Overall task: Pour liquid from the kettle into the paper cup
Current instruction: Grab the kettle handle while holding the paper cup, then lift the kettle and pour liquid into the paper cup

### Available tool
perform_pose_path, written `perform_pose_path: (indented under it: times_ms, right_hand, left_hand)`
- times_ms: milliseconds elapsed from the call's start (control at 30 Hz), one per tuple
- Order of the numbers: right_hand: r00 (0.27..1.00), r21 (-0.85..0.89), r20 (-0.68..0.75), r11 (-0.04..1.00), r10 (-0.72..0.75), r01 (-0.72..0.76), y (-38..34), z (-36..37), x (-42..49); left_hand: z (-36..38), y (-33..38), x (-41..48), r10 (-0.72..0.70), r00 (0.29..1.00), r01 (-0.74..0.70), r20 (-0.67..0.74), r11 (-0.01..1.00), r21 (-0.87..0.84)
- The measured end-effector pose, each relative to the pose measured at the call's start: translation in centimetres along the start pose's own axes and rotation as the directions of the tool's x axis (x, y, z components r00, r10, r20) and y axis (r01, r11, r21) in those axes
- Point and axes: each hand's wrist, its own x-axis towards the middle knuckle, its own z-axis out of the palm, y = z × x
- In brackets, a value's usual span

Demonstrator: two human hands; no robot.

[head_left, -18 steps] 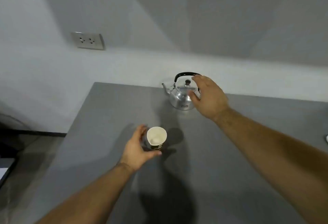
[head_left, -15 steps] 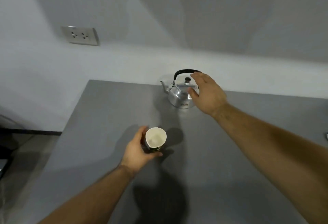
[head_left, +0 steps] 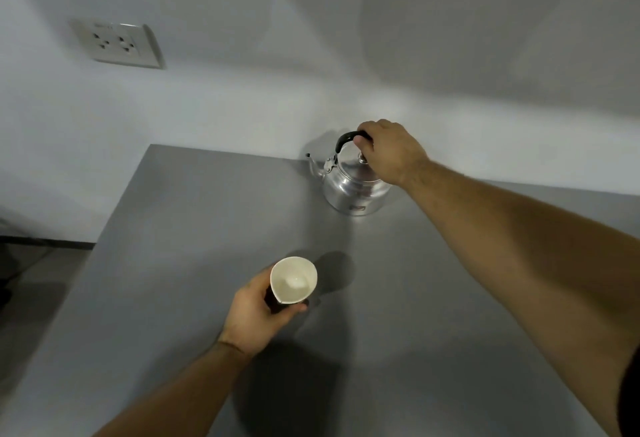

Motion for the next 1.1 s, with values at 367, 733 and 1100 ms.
perform_pose_path:
  times_ms: [367, 733, 1100]
  right_hand:
    - [0.996, 0.188, 0.019, 0.979, -0.082, 0.077, 1.7, 0.2, 0.7]
    - [0.977, 0.474, -0.207, 0.869, -0.048, 0.143, 0.9, -5.1, -6.0]
    - [0.987, 0.391, -0.144, 0.913, -0.065, 0.117, -1.3, -6.5, -14.2]
  left_hand:
    - [0.3, 0.1, 0.0, 0.015, 0.999, -0.013, -0.032, 0.997, 0.072]
    - [0.2, 0.1, 0.1, 0.002, 1.0, 0.001, -0.026, 0.996, 0.086]
    - [0.3, -0.1, 0.0, -0.059, 0.998, 0.06, -0.014, 0.996, 0.065]
